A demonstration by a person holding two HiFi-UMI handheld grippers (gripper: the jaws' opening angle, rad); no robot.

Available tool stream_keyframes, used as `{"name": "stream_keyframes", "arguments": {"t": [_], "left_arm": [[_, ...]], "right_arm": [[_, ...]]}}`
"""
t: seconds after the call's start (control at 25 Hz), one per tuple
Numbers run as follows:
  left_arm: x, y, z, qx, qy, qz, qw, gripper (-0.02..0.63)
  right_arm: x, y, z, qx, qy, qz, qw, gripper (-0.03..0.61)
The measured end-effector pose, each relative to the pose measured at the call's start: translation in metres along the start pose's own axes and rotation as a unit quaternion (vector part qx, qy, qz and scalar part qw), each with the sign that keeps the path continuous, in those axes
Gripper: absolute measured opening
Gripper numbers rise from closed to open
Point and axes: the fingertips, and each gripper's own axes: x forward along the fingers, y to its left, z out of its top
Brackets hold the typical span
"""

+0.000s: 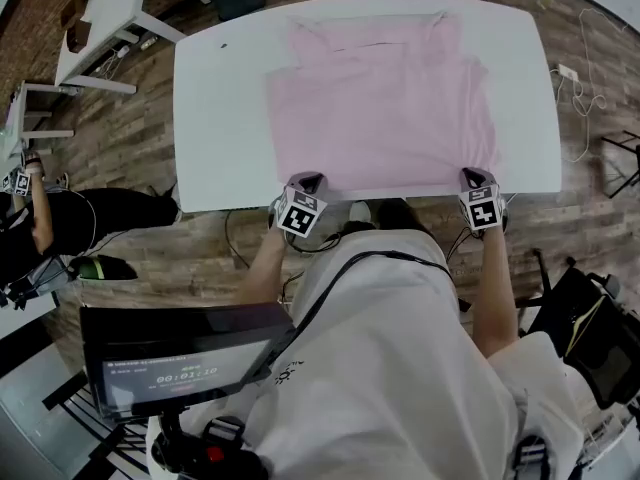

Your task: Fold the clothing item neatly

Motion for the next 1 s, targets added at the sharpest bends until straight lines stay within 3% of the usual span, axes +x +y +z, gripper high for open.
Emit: {"name": "stream_keyframes", "arguments": {"t": [0.16,0.4,0.48,0.6,0.88,1.0], "left_arm": [[0.001,-0.008,-0.009,0.011,-0.006,-0.001,0.9999,0.003],[-0.022,-0.007,0.007,0.113,-0.052,0.045,0.9912,0.003],[-0.025,-0.012,0.004,0.164,-0.041,0.043,0.9846,0.007],[-0.015,-0.018,-0.005,0.237,-0.012,0.034,0.9708,0.070],[-0.027,-0.031,-0.017,0.303,0.012,0.028,0.9526,0.144],[-0.036,-0.026,-0.012,0.299,0.013,0.049,0.9529,0.144]], "right_arm": [[0.001,0.000,-0.007,-0.007,-0.002,0.007,1.000,0.005],[-0.018,0.017,0.019,-0.083,-0.069,0.005,0.994,0.005],[-0.027,0.029,0.024,-0.105,-0.086,0.013,0.991,0.005],[-0.026,0.042,0.026,-0.163,-0.081,0.022,0.983,0.006],[-0.041,0.060,0.010,-0.266,-0.034,0.041,0.962,0.071],[-0.049,0.054,0.013,-0.283,-0.033,0.039,0.958,0.074]]}}
